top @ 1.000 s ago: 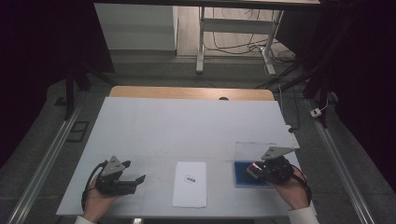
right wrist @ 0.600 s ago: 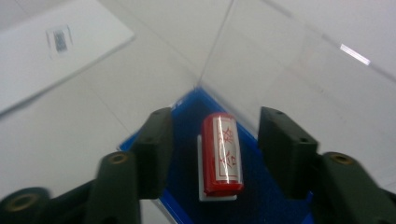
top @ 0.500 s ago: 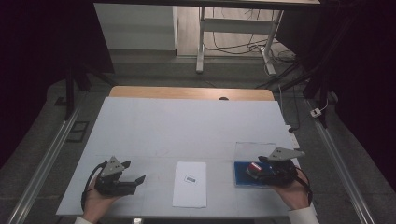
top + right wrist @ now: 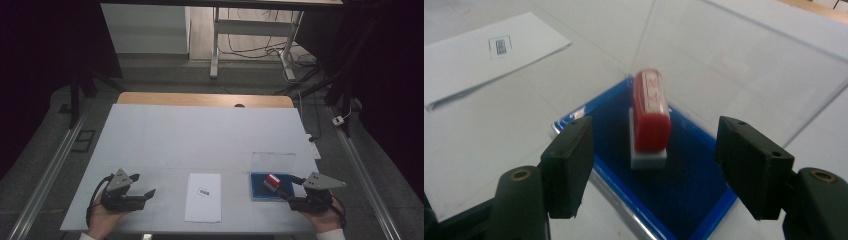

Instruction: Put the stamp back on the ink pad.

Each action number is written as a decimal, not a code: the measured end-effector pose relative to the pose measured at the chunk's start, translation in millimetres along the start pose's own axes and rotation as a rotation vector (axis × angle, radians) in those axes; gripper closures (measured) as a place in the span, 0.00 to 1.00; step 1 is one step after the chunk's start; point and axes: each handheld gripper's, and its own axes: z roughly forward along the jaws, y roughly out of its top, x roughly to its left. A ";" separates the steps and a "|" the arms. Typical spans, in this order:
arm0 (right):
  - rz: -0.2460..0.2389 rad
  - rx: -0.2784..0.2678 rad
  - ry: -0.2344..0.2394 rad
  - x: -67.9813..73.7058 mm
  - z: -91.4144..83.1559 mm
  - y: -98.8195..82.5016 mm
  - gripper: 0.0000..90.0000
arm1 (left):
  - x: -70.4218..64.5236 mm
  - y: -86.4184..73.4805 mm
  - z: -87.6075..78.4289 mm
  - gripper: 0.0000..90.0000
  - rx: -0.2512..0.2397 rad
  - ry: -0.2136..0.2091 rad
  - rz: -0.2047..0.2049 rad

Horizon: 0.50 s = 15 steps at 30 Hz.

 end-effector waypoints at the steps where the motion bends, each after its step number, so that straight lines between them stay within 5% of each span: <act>1: -0.001 0.000 -0.001 -0.3 -0.2 -2.5 0.35 | -0.1 -0.2 -0.2 0.22 -0.001 0.000 -0.001; 15: -0.010 0.013 -0.002 -0.9 4.6 -10.5 0.35 | -0.8 -0.5 0.0 0.22 0.002 -0.001 0.002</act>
